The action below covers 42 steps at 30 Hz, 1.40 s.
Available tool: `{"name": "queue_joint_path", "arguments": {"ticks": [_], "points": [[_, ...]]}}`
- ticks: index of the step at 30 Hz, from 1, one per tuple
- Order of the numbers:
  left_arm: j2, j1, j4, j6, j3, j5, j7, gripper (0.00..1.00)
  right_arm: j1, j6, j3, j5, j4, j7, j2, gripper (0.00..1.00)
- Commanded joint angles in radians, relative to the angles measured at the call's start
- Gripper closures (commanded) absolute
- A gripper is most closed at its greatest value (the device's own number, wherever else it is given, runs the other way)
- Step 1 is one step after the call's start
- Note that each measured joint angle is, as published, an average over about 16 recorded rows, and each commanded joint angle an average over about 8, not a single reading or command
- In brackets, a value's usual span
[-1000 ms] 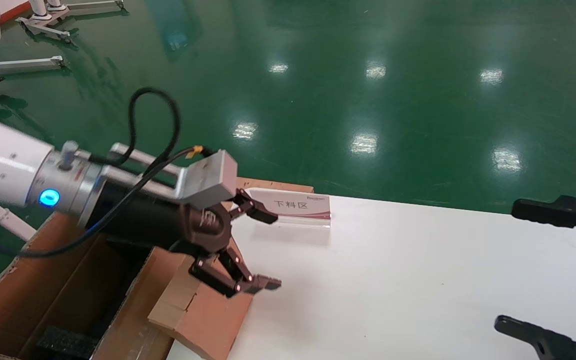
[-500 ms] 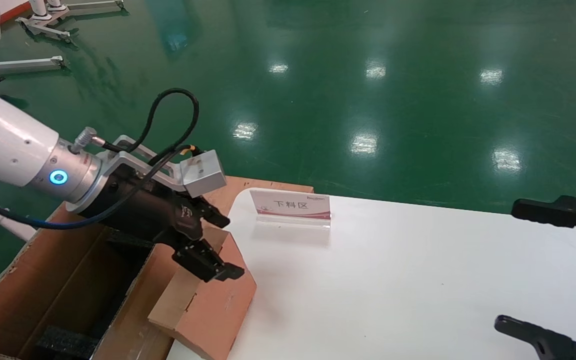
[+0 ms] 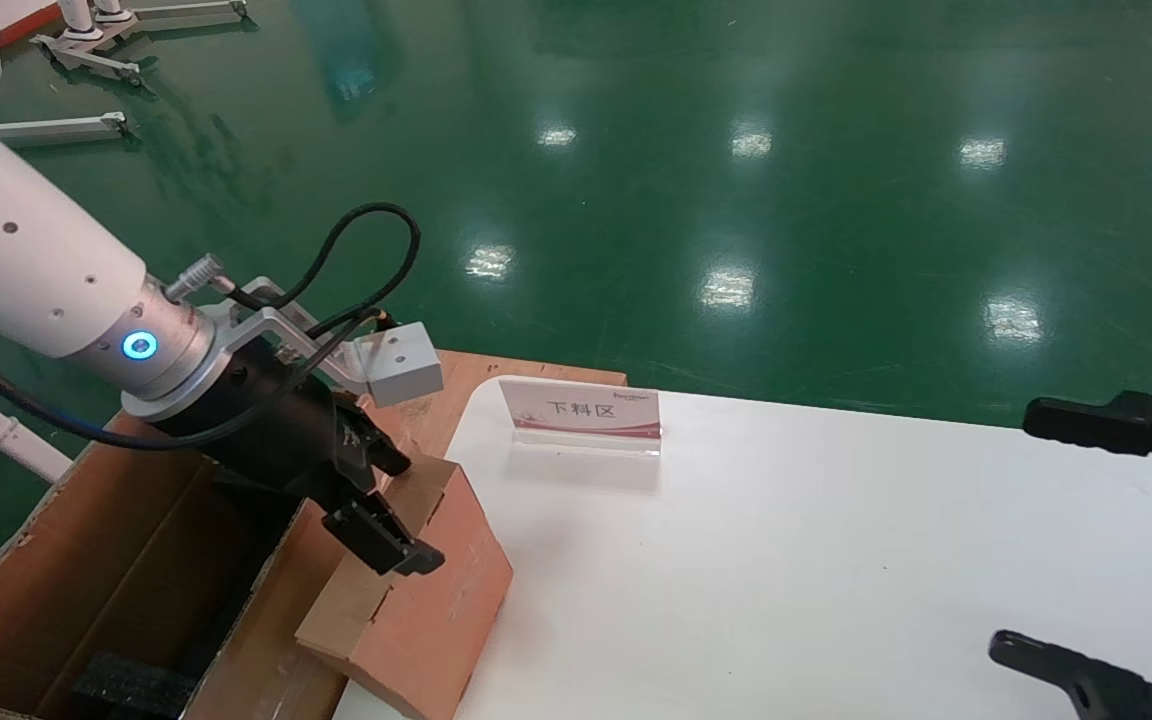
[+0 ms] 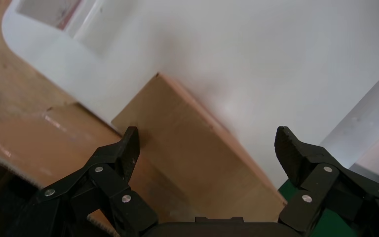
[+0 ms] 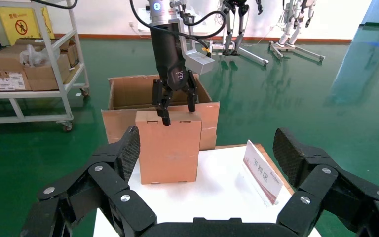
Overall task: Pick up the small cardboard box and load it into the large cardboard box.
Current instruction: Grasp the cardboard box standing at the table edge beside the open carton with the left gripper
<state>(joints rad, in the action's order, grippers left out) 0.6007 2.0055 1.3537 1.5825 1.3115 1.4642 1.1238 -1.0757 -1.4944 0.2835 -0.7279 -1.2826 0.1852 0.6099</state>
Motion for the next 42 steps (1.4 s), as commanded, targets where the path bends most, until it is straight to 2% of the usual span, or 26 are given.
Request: {"name": "queue_joint_path", "arguments": {"ticks": [1, 10, 15, 26, 42], "points": [[0.009, 0.032, 0.000, -0.001, 0.046, 0.003, 0.015, 0.00, 0.000, 0.000, 0.000, 0.000, 0.000, 0.000, 0.000, 0.00], [0.050, 0.125, 0.002, -0.012, 0.222, 0.003, 0.083, 0.00, 0.000, 0.000, 0.001, 0.001, 0.000, 0.000, 0.000, 0.00], [0.064, 0.154, 0.006, -0.031, 0.279, 0.008, 0.113, 0.00, 0.000, 0.001, 0.001, 0.001, 0.000, -0.001, 0.000, 0.00], [0.045, 0.164, 0.007, -0.065, 0.304, -0.052, 0.109, 0.00, 0.000, 0.001, 0.002, 0.001, 0.000, -0.001, -0.001, 0.00], [0.035, 0.133, 0.006, -0.088, 0.350, -0.056, 0.112, 0.00, -0.001, 0.001, 0.003, 0.002, 0.000, -0.002, -0.001, 0.00]]}}
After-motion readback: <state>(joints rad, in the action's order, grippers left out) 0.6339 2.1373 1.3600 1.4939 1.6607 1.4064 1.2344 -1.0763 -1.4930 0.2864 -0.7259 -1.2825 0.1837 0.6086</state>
